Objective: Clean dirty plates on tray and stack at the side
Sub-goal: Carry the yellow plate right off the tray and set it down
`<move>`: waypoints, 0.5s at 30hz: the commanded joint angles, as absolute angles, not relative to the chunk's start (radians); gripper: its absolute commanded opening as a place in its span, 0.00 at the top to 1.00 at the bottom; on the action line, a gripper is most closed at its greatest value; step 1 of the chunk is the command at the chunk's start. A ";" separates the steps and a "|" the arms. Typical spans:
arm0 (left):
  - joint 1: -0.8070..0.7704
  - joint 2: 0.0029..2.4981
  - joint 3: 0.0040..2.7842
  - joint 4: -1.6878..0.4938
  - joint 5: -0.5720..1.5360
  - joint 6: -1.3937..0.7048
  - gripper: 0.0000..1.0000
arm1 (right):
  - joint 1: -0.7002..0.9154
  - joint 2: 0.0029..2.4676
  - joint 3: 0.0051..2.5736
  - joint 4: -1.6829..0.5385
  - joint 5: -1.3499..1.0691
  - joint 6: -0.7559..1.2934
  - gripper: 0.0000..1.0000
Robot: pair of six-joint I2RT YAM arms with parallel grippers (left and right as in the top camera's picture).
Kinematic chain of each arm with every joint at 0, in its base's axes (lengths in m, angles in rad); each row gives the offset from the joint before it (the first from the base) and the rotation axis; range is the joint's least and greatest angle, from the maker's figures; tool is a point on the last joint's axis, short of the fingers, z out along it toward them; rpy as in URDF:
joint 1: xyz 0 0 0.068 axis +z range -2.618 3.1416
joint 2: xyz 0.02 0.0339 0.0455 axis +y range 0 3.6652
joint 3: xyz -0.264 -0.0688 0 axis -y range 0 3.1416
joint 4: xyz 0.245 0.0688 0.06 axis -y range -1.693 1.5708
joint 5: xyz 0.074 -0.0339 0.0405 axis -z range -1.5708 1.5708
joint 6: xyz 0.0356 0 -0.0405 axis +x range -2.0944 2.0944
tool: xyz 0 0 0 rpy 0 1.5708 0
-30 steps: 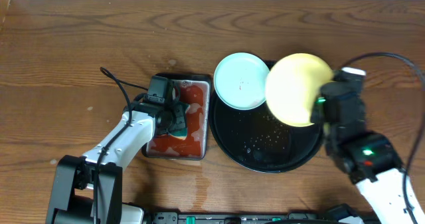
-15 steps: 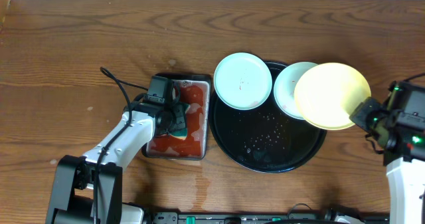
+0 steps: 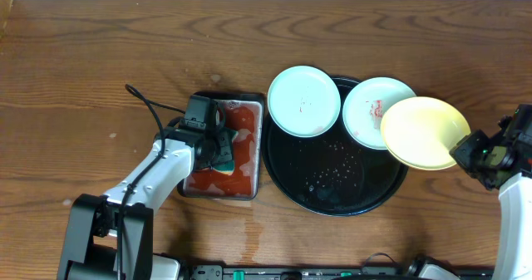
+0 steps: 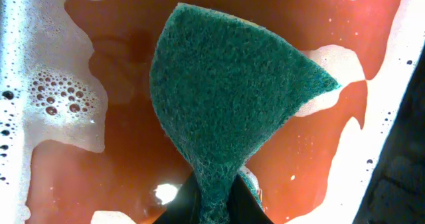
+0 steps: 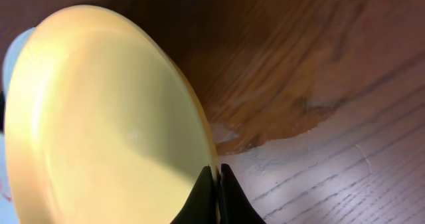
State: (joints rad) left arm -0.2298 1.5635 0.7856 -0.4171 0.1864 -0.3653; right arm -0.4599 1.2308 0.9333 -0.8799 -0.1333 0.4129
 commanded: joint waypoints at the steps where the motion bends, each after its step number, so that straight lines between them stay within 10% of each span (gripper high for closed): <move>1: -0.226 1.555 0.773 -0.424 0.198 -0.355 0.92 | -0.493 1.256 0.946 -0.882 -0.144 0.407 0.99; 15: -0.226 1.555 0.773 -0.421 0.198 -0.355 0.93 | -0.702 1.378 0.944 -0.843 0.009 0.506 0.99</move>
State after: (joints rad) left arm -0.2298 1.5635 0.7856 -0.4171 0.1864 -0.3653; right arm -0.6621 1.3437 0.9333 -0.8452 -0.0616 0.4381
